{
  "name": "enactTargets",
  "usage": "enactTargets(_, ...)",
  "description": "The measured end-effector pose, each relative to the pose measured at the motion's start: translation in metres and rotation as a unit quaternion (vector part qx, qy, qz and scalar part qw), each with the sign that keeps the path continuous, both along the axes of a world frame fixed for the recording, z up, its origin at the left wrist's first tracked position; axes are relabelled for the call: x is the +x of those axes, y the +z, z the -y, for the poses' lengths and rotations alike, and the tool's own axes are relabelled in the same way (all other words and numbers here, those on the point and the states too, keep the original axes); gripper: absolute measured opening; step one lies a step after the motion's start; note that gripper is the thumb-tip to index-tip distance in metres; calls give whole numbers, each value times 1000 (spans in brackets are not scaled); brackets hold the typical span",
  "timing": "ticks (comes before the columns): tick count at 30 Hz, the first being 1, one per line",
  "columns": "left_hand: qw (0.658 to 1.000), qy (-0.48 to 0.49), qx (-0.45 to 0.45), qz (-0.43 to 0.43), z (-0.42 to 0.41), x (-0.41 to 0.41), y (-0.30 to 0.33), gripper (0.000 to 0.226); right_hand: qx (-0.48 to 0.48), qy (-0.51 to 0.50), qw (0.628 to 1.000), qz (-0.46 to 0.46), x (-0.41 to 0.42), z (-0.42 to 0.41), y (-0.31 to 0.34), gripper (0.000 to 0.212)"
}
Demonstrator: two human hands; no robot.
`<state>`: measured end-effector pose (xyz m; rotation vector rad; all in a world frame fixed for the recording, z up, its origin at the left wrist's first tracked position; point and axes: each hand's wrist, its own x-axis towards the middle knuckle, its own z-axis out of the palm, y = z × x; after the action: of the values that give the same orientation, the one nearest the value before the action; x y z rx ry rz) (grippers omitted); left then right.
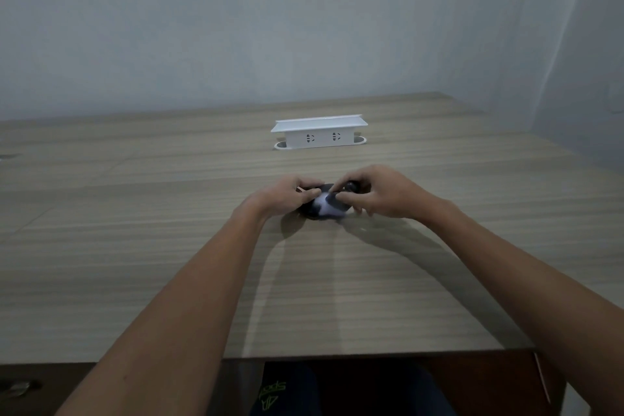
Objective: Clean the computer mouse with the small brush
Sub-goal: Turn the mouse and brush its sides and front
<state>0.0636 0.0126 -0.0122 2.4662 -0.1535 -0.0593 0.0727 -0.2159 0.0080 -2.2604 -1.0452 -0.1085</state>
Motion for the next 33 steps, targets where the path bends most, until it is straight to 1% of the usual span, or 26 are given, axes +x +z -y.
enactTargets(2, 1000, 0, -2, 2, 3, -2, 1, 39, -8, -72, 993, 88, 9, 0, 1, 13)
enactTargets(3, 1000, 2, -4, 3, 5, -3, 2, 39, -8, -99, 988, 118, 11, 2, 3, 14)
enactTargets(4, 1000, 2, -8, 3, 5, -2, 2, 38, 3, -102, 988, 113, 10, 3, 5, 15)
enactTargets(6, 1000, -13, -11, 7, 3, -1, 1, 35, 28, -34, 998, 39, 3, 3, 10, 14)
enactTargets(7, 1000, -18, -12, 8, 2, -1, 1, 35, 16, 6, 1000, 4, -2, 1, 11, 13)
enactTargets(9, 1000, -13, -12, 8, 1, 0, 1, 35, -31, 43, 998, -17, -5, -4, 9, 12)
enactTargets(12, 1000, -2, 2, 8, 3, 0, 1, 37, -56, 1, 998, 27, 5, -4, 7, 11)
enactTargets(14, 1000, 9, 5, 9, 2, 0, 1, 39, -72, -55, 991, 98, 13, 0, 8, 15)
enactTargets(16, 1000, 13, 3, 9, 3, -1, 2, 39, -52, -102, 983, 143, 14, 3, 9, 16)
enactTargets(17, 1000, 12, 1, 14, 3, 0, 1, 39, -40, -98, 984, 144, 12, 4, 10, 16)
enactTargets(18, 1000, 12, -1, 15, 3, 0, 1, 38, -29, -72, 989, 126, 9, 3, 10, 15)
enactTargets(20, 1000, 5, -4, 17, 4, -1, 2, 36, -33, -3, 998, 51, 0, 0, 10, 14)
enactTargets(21, 1000, 4, -4, 19, 4, 0, 1, 36, -40, 13, 999, 18, -1, 0, 9, 13)
enactTargets(22, 1000, 8, -1, 18, 3, 1, 1, 36, -49, 10, 999, 9, 1, 1, 7, 13)
enactTargets(23, 1000, 12, 3, 17, 4, 1, 1, 37, -57, -8, 998, 26, 6, 3, 5, 13)
enactTargets(25, 1000, 18, 7, 10, 5, -1, 2, 39, -69, -80, 988, 112, 17, 7, 1, 15)
enactTargets(26, 1000, 19, 6, 7, 5, -2, 3, 39, -57, -107, 984, 133, 18, 9, 1, 15)
enactTargets(27, 1000, 19, 6, 7, 5, -2, 3, 39, -37, -107, 985, 129, 17, 9, 1, 15)
enactTargets(29, 1000, 15, 9, 9, 5, -2, 3, 38, -8, -37, 998, 55, 9, 5, 5, 13)
enactTargets(30, 1000, 15, 11, 9, 4, -2, 3, 38, -14, -3, 1000, 10, 4, 2, 7, 12)
enactTargets(31, 1000, 17, 13, 9, 3, -2, 3, 38, -21, 11, 1000, -13, 3, 0, 6, 11)
enactTargets(33, 1000, 17, 9, 10, 4, -2, 3, 38, -33, -24, 999, 25, 13, 0, 2, 12)
